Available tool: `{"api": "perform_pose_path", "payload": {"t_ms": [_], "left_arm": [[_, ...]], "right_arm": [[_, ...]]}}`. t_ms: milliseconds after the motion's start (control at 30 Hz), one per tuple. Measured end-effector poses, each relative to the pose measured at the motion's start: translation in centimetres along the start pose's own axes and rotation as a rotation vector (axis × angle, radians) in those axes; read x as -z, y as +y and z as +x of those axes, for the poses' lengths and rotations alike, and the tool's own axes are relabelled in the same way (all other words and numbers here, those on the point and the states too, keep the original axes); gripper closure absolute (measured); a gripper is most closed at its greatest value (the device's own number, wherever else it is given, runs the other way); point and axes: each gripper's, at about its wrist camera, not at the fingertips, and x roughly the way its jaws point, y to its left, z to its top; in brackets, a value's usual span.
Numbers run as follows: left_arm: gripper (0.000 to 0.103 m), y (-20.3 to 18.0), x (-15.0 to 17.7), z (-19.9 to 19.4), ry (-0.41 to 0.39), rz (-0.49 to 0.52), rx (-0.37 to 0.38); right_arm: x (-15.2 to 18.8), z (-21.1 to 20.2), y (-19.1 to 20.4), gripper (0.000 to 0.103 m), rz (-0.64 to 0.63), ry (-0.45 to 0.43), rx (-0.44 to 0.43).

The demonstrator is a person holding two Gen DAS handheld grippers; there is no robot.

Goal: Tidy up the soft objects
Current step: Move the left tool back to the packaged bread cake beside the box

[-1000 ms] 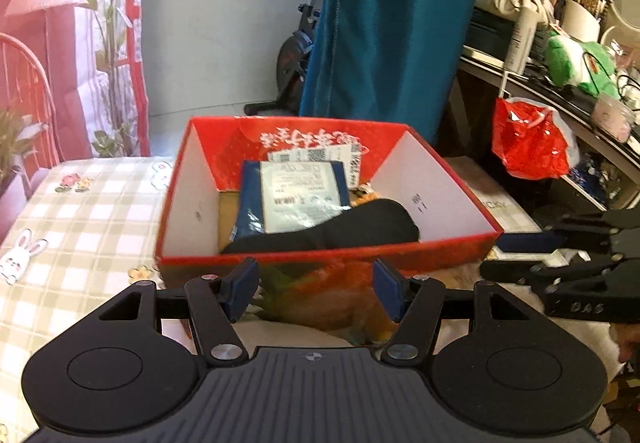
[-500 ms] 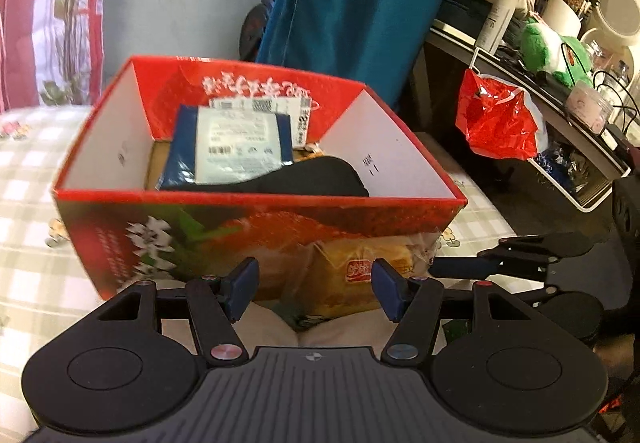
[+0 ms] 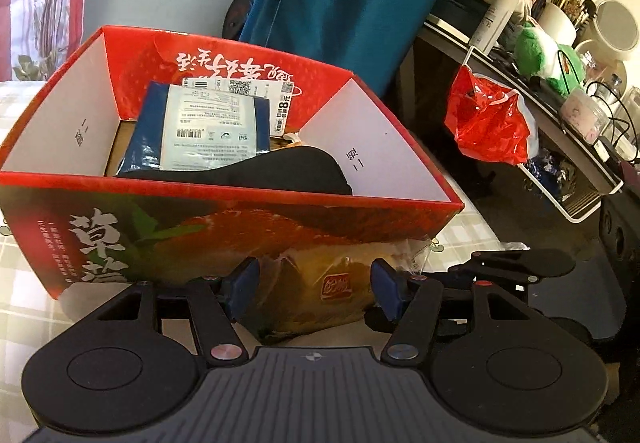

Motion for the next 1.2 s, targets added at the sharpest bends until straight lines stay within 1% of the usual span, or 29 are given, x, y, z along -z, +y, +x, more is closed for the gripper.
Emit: {"api": "perform_pose_path", "payload": {"t_ms": [133, 433, 567, 667, 800, 1200], "left_arm": [[0.04, 0.1, -0.1, 0.0, 0.0, -0.009, 0.009], [0.04, 0.9, 0.0, -0.6, -0.005, -0.017, -0.001], [0.045, 1.1, 0.0, -0.7, -0.004, -0.001, -0.008], [0.047, 1.1, 0.0, -0.7, -0.002, 0.017, -0.013], [0.047, 1.2, 0.0, -0.7, 0.0, 0.019, -0.015], [0.047, 1.2, 0.1, -0.6, 0.007, 0.015, -0.008]], "right_arm": [[-0.1, 0.0, 0.0, 0.067, 0.005, 0.001, -0.005], [-0.4, 0.2, 0.6, 0.067, 0.0, -0.008, -0.021], [-0.5, 0.3, 0.9, 0.067, -0.009, -0.01, -0.021], [-0.4, 0.2, 0.8, 0.067, -0.015, -0.013, -0.02], [-0.1, 0.1, 0.7, 0.07, -0.013, -0.015, -0.02], [0.0, 0.4, 0.7, 0.07, -0.015, -0.017, -0.017]]}}
